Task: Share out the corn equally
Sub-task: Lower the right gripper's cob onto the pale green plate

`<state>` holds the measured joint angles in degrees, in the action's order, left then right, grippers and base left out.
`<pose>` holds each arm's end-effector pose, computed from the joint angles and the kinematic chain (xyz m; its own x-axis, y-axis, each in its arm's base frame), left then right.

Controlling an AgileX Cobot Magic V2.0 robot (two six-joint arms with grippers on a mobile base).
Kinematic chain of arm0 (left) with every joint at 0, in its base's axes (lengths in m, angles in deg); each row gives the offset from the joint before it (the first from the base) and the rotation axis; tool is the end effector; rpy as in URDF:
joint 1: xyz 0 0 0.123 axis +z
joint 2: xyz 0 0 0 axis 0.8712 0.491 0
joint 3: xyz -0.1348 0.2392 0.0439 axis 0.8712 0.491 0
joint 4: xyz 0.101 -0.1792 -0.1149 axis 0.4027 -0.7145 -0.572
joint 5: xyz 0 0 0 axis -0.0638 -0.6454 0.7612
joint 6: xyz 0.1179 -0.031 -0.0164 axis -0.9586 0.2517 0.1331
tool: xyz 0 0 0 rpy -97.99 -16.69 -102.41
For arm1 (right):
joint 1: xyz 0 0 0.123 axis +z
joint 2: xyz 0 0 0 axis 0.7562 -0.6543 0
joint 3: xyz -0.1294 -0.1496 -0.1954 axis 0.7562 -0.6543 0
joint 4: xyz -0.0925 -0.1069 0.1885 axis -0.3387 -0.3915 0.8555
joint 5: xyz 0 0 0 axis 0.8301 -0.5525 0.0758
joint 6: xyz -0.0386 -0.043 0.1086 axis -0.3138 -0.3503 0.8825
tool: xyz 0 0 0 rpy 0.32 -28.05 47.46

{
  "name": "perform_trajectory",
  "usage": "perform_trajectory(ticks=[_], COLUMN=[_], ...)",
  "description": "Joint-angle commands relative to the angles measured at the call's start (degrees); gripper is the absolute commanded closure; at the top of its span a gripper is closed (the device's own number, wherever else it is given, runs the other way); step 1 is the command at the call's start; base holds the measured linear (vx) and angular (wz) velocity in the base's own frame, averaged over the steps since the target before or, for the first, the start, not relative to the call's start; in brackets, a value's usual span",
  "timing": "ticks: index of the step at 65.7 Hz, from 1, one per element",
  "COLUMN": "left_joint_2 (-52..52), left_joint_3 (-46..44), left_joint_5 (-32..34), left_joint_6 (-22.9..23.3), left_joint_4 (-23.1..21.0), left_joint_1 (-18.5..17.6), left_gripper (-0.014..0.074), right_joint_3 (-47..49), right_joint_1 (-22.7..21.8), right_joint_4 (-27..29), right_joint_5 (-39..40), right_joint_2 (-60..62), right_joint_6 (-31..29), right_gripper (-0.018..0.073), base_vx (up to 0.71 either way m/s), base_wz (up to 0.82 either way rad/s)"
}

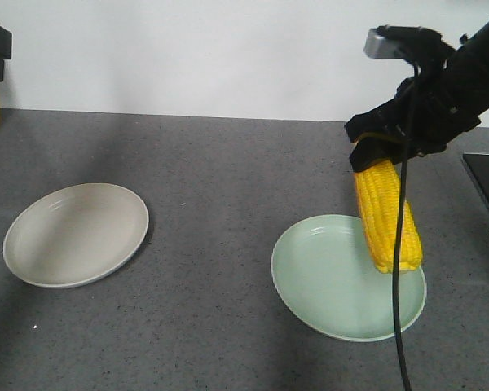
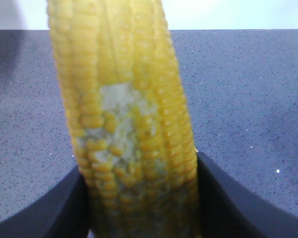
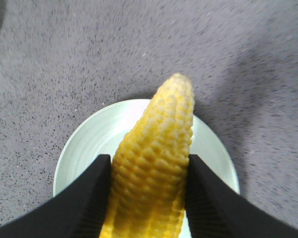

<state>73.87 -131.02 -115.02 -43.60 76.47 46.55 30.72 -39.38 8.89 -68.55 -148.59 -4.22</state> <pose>0.2599 -0.0484 0.4271 -0.6703 -0.0014 -0.7420 0.0361 0.9988 -0.0344 0.3337 0.0927 0.3206 -0.8613 -0.2922 -0.4156 -0.4006 0.8937 0.2020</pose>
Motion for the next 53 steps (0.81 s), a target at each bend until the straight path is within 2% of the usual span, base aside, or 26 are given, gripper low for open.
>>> perform_trajectory(ticks=[1,37,53], left_joint_2=[-1.52,-1.52,-1.52], left_joint_3=[-1.94,-1.94,-1.94], left_joint_5=[3.42,3.42,3.97], left_joint_6=[0.41,0.41,0.41], left_joint_4=[0.37,0.37,0.37], left_joint_1=[0.00,0.00,0.00], left_gripper=[0.0593,0.0593,0.0593], right_joint_3=[1.55,1.51,-3.71], right_joint_1=[0.89,0.95,0.95], right_joint_4=[1.04,-1.54,-1.48], right_joint_5=[-0.66,-2.15,-2.15], right_joint_2=[0.28,-5.96,-6.08], right_joint_6=[-0.40,1.05,0.48], right_gripper=[0.0440,0.0440,0.0440], base_vx=[0.00,0.00,0.00], base_wz=[0.00,0.00,0.00])
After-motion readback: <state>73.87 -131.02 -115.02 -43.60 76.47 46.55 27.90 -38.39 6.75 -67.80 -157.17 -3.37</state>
